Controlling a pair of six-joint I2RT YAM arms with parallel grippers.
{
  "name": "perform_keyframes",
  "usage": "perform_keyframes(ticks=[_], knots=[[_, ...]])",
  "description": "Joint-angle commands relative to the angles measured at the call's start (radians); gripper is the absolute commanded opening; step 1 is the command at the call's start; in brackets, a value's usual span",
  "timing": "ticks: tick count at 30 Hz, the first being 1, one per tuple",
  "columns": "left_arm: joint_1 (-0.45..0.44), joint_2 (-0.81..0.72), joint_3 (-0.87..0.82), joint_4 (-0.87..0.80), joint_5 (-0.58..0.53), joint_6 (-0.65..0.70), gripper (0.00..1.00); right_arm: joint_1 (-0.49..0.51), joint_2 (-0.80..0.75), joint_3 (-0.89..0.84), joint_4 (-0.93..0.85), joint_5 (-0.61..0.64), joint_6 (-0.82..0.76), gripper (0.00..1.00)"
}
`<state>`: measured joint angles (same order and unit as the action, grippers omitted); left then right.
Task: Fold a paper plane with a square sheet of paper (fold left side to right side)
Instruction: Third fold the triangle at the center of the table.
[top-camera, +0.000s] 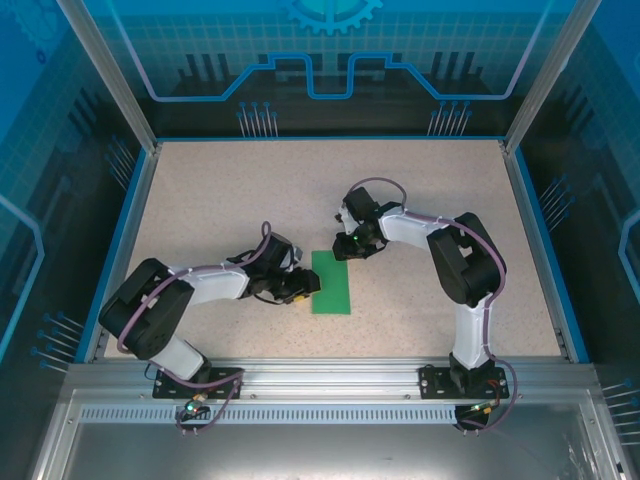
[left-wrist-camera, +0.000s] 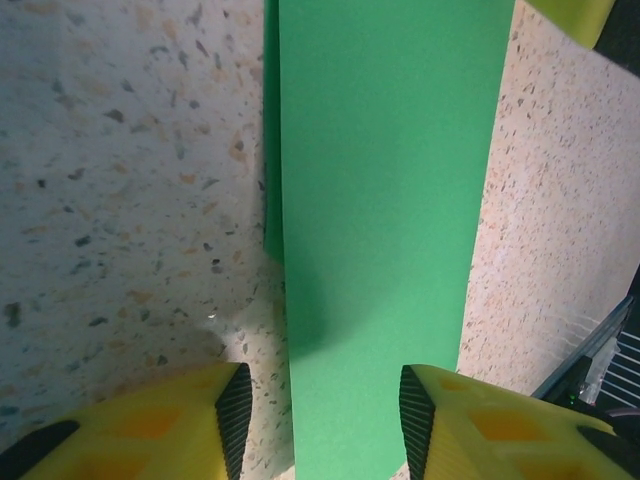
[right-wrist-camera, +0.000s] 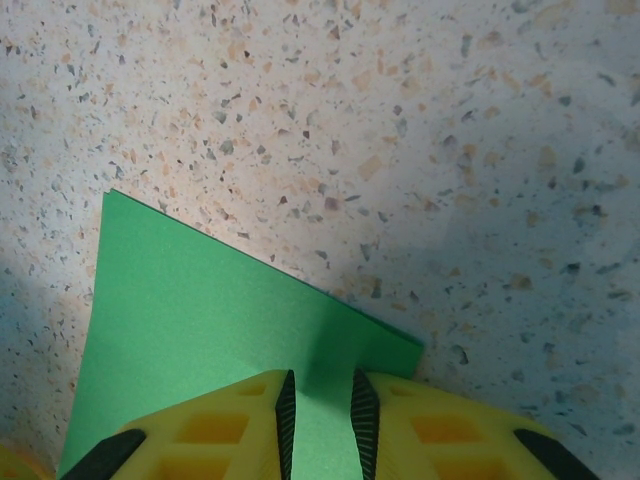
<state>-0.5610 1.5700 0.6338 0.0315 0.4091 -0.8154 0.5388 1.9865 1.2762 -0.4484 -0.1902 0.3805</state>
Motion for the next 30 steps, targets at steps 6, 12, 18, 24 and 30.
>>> perform_keyframes(ticks=[6,12,18,24,30], knots=[[-0.012,0.03,0.038,0.021,0.029,-0.024,0.39,0.012,0.045,-0.017,-0.031,0.014,-0.014,0.27],[-0.011,0.019,0.036,0.011,0.021,-0.027,0.29,0.004,0.027,-0.033,0.014,-0.017,-0.011,0.28],[-0.013,0.006,0.031,-0.011,0.013,-0.028,0.18,-0.001,-0.039,-0.062,0.05,-0.004,-0.036,0.34],[-0.016,-0.006,0.024,0.006,0.016,-0.059,0.08,0.0,-0.249,-0.23,0.19,0.047,-0.082,0.54],[-0.022,-0.041,0.023,0.012,0.019,-0.1,0.05,0.06,-0.512,-0.491,0.293,0.093,-0.163,0.62]])
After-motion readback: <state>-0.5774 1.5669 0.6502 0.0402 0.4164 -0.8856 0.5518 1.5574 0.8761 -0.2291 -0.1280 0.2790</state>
